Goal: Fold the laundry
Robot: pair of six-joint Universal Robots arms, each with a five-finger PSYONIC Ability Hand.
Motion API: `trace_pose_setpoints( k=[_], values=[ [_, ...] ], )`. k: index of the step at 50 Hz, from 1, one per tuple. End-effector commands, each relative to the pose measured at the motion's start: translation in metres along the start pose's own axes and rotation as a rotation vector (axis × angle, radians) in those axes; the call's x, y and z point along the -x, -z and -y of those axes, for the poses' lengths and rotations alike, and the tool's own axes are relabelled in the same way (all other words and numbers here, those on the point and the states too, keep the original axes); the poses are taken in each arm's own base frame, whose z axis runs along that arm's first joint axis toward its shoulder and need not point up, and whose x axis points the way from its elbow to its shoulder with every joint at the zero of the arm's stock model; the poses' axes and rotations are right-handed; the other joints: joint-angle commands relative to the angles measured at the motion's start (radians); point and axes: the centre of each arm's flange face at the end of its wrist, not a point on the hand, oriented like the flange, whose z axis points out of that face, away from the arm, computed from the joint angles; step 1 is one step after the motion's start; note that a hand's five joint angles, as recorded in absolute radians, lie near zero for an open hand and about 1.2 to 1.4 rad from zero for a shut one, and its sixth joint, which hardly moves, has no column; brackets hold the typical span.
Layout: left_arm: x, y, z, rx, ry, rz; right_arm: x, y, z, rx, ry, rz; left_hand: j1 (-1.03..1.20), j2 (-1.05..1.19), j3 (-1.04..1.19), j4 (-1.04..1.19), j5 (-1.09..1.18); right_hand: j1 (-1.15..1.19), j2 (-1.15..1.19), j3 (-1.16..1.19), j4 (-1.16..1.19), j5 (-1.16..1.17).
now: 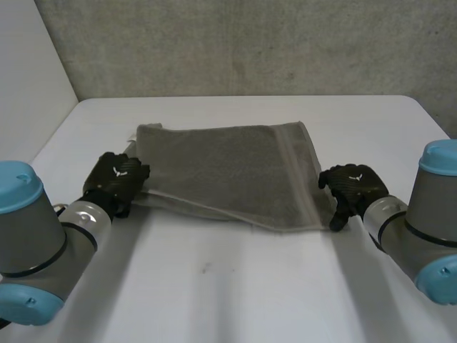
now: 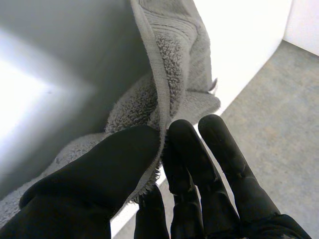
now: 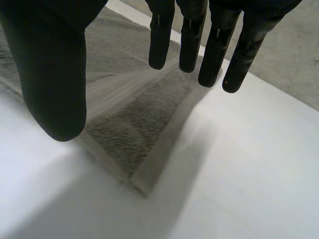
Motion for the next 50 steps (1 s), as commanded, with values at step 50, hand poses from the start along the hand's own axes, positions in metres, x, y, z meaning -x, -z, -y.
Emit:
trace_pose_setpoints(
  k=[50],
  values=[
    [0.045, 0.0, -0.018, 0.087, 0.07, 0.111, -0.082, 0.003, 0.046, -0.071, 0.21, -0.278, 0.203, 0.179, 0.18, 0.178, 0.177, 0.99, 0.939, 0.954, 0.965, 0.974]
  ],
)
